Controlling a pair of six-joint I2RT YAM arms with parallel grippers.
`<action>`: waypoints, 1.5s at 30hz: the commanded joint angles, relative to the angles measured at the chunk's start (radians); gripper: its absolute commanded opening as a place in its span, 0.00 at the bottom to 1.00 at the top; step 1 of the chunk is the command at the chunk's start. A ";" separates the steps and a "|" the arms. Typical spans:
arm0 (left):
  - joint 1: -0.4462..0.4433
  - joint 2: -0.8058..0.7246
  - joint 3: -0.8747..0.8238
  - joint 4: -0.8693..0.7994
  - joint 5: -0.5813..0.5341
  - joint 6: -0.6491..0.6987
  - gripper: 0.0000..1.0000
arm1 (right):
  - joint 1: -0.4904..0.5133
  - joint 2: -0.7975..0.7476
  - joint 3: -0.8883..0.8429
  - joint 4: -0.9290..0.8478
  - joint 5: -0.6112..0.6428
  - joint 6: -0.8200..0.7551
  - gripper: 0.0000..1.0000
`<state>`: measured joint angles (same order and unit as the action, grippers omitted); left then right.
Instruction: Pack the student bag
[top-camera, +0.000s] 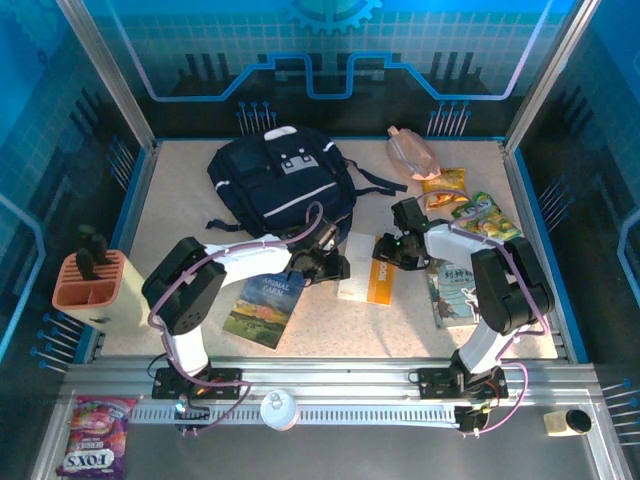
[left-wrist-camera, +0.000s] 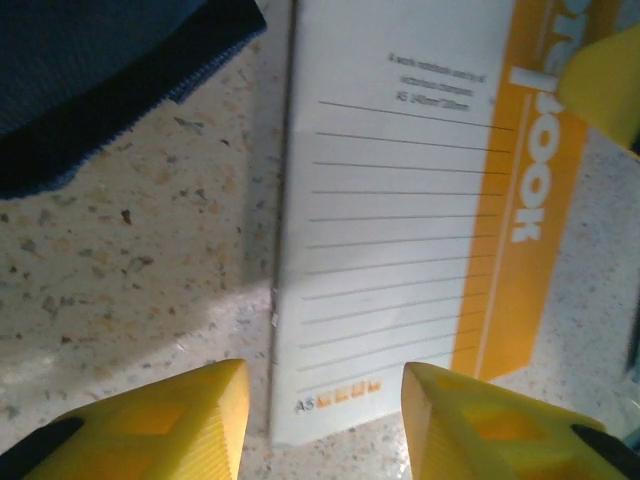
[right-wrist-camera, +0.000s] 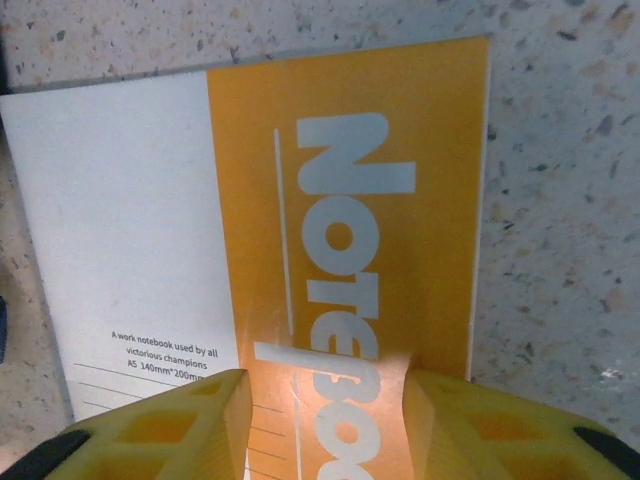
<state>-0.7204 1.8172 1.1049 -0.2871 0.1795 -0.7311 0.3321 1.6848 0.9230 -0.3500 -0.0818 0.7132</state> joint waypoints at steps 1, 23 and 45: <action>-0.006 0.031 0.053 -0.015 -0.055 0.011 0.43 | -0.007 -0.042 0.009 -0.021 -0.019 -0.035 0.43; -0.007 0.160 0.133 -0.012 -0.009 -0.005 0.38 | 0.009 -0.010 -0.095 0.039 -0.117 0.091 0.42; -0.007 0.110 0.134 0.174 0.326 -0.037 0.28 | -0.040 -0.084 -0.178 0.023 -0.093 0.202 0.40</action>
<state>-0.7128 1.9511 1.2243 -0.2398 0.4034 -0.7403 0.2924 1.5986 0.7963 -0.2832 -0.1284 0.8688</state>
